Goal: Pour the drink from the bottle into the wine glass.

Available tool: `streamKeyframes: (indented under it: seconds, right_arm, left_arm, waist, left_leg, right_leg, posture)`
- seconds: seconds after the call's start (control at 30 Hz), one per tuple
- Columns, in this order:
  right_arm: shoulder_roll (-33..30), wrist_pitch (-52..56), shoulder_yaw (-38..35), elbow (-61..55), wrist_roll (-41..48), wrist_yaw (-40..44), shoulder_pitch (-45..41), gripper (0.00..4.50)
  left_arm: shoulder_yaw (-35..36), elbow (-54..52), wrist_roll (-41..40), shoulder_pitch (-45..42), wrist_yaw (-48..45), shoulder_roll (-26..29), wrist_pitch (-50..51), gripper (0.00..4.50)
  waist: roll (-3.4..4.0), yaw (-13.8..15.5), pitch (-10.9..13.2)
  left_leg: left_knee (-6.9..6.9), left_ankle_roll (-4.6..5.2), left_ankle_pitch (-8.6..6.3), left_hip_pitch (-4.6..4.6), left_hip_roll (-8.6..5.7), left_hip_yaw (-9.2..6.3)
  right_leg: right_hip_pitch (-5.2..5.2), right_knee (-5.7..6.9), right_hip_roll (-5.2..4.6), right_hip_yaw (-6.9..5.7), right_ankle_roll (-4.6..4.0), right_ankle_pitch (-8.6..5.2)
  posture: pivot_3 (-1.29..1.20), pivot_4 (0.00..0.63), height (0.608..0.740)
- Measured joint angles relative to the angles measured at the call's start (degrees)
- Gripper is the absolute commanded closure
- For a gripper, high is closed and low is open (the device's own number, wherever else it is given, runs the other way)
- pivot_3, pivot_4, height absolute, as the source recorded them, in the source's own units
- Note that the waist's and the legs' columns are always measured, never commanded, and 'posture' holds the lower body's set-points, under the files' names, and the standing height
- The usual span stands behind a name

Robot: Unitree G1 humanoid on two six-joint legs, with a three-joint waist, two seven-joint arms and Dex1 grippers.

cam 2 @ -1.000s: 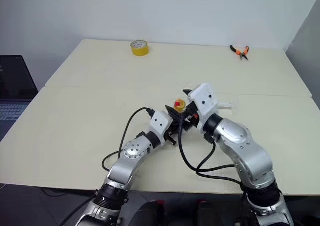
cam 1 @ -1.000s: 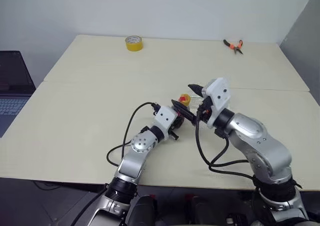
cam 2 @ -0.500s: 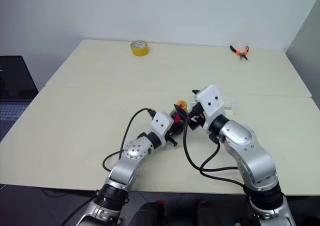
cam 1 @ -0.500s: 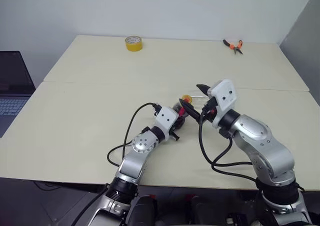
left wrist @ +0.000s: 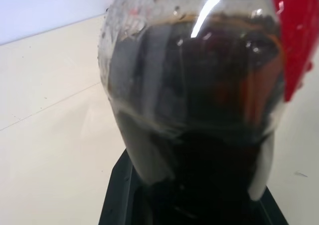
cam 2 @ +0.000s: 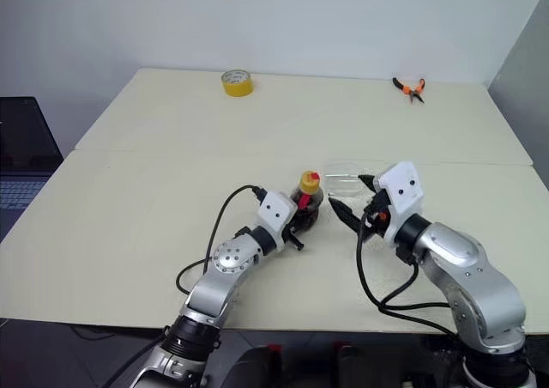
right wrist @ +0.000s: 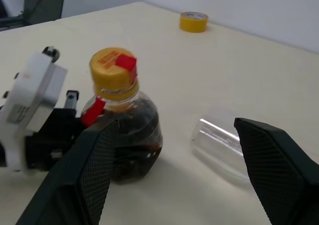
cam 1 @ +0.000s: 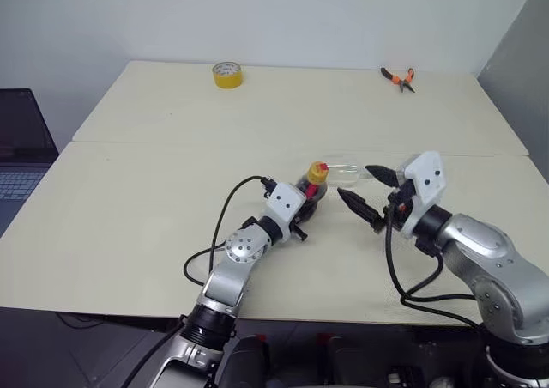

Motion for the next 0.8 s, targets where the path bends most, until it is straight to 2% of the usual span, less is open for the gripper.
streamKeyframes:
  seconds: [0.17, 0.4, 0.8]
  right_arm:
    - [3.35, 1.48, 0.39, -0.56, 2.54, -2.62, -3.44, 0.55]
    - [8.76, 1.71, 7.27, 1.79, 0.55, -7.95, -8.19, 0.55]
    - [10.30, 0.01, 9.38, 6.51, -2.04, -8.85, -11.52, 0.55]
  left_arm:
    - [-0.06, 0.03, 0.00, 0.00, -0.05, -0.08, -0.05, 3.76]
    - [-0.09, 0.06, 0.00, 0.00, -0.12, -0.10, -0.09, 3.76]
    - [-0.09, 0.08, 0.02, 0.00, -0.11, -0.12, -0.10, 3.76]
  waist:
    - [0.00, -0.28, 0.00]
    - [0.00, -0.12, 0.00]
    - [0.01, -0.11, 0.00]
  left_leg:
    - [-0.02, 0.00, 0.00, 0.05, 0.04, 0.00]
    - [0.01, -0.01, 0.00, 0.02, 0.00, 0.03]
    - [0.00, -0.01, 0.00, 0.02, 0.01, 0.02]
  right_leg:
    - [-0.02, 0.08, 0.05, 0.02, 0.00, 0.00]
    - [-0.02, 0.02, 0.00, 0.05, 0.00, 0.00]
    - [-0.02, 0.04, 0.00, 0.03, 0.00, 0.00]
  posture:
    - [0.00, 0.150, 0.740]
    - [0.00, 0.150, 0.740]
    - [0.00, 0.150, 0.740]
